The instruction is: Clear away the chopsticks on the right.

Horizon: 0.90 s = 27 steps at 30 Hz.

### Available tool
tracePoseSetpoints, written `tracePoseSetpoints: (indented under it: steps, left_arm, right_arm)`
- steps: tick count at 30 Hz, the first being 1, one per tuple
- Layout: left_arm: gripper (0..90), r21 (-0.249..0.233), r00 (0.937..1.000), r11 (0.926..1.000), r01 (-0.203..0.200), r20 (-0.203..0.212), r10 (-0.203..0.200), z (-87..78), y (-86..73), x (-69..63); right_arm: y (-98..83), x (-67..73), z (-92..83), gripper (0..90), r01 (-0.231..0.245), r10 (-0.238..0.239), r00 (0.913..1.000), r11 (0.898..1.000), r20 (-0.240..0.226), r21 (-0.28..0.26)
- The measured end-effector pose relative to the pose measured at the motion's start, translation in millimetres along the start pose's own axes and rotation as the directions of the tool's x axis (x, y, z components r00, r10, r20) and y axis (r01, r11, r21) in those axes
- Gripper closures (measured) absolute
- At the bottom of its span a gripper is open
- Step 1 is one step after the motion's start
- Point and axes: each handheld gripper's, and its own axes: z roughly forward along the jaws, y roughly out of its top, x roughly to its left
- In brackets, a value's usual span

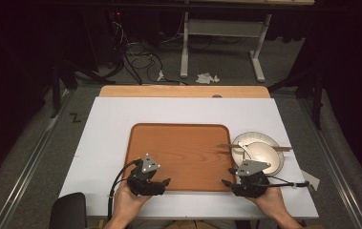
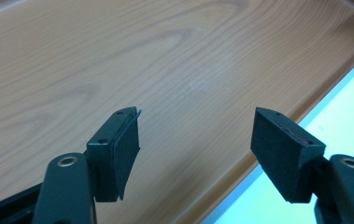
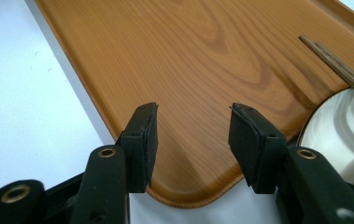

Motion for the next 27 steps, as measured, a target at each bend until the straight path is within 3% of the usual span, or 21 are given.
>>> tracePoseSetpoints:
  steps: [10, 16, 20, 27]
  left_arm:
    - [33.0, -0.002, 1.0000, 1.0000, -0.008, 0.005, 0.008, -0.5, 0.9, -0.8]
    - [29.6, 0.061, 0.9994, 0.9980, 0.015, 0.029, -0.017, 1.2, 6.1, -0.8]
    - [27.9, 0.044, 0.9998, 0.9990, -0.004, 0.019, 0.003, -2.0, 8.6, -4.3]
    - [26.2, 0.021, 0.9999, 0.9998, -0.001, 0.012, 0.000, -5.3, 6.3, -1.5]
  right_arm:
    - [-2.3, -1.6, 0.8, 51.6, -0.004, 0.004, 1.0000, 1.000, -0.005, 0.008]
    - [-2.6, -1.6, -0.7, 51.4, 0.000, 0.000, 1.0000, 1.000, -0.001, 0.005]
    - [-2.7, -1.3, -1.2, 51.4, -0.004, 0.004, 1.0000, 1.000, -0.002, 0.002]
    - [-0.8, -4.6, -6.3, 51.3, -0.002, 0.002, 1.0000, 1.000, -0.007, -0.013]
